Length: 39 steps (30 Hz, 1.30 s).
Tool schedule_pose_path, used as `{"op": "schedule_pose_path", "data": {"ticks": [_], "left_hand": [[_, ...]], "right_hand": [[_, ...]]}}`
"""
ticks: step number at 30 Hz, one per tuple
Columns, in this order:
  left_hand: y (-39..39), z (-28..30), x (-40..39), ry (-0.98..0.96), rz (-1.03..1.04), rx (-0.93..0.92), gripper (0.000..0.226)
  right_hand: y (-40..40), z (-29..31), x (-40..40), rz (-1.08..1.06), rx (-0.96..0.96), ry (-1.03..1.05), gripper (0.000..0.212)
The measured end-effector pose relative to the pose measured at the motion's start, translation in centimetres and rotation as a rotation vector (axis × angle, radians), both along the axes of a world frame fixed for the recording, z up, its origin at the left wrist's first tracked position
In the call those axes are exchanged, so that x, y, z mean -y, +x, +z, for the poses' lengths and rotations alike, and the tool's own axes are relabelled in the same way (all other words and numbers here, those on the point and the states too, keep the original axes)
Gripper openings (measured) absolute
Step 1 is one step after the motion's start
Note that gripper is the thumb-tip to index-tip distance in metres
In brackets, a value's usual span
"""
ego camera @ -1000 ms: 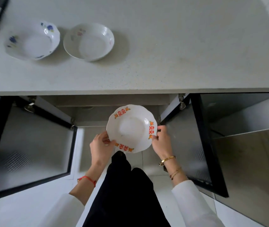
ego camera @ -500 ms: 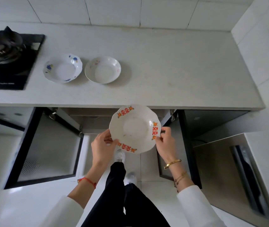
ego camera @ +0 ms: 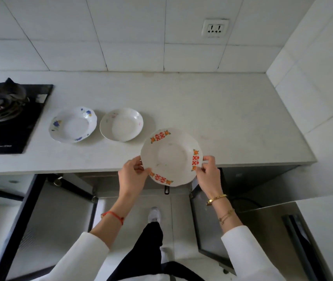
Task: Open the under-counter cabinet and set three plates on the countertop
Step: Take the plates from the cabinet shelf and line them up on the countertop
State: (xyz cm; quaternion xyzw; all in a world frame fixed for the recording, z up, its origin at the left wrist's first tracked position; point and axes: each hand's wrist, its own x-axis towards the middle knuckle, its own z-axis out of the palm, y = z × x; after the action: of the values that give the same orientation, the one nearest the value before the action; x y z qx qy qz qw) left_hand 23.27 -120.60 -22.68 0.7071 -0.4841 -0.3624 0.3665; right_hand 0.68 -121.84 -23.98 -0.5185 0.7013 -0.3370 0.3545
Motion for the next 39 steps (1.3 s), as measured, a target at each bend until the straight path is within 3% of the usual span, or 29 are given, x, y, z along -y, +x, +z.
{"op": "schedule_pose_path", "data": {"ticks": [20, 34, 39], "left_hand": [[-0.8, -1.3, 16.0, 0.045, -0.083, 0.013, 0.029], [-1.9, -3.3, 20.1, 0.128, -0.027, 0.019, 0.03], [-1.9, -4.2, 20.6, 0.167, -0.023, 0.078, 0.017]], "right_hand": [[-0.3, -1.0, 15.3, -0.047, -0.084, 0.096, 0.02], [-0.8, -3.0, 21.2, 0.003, -0.126, 0.236, 0.019], [-0.6, -3.6, 22.1, 0.0, -0.127, 0.269, 0.023]]}}
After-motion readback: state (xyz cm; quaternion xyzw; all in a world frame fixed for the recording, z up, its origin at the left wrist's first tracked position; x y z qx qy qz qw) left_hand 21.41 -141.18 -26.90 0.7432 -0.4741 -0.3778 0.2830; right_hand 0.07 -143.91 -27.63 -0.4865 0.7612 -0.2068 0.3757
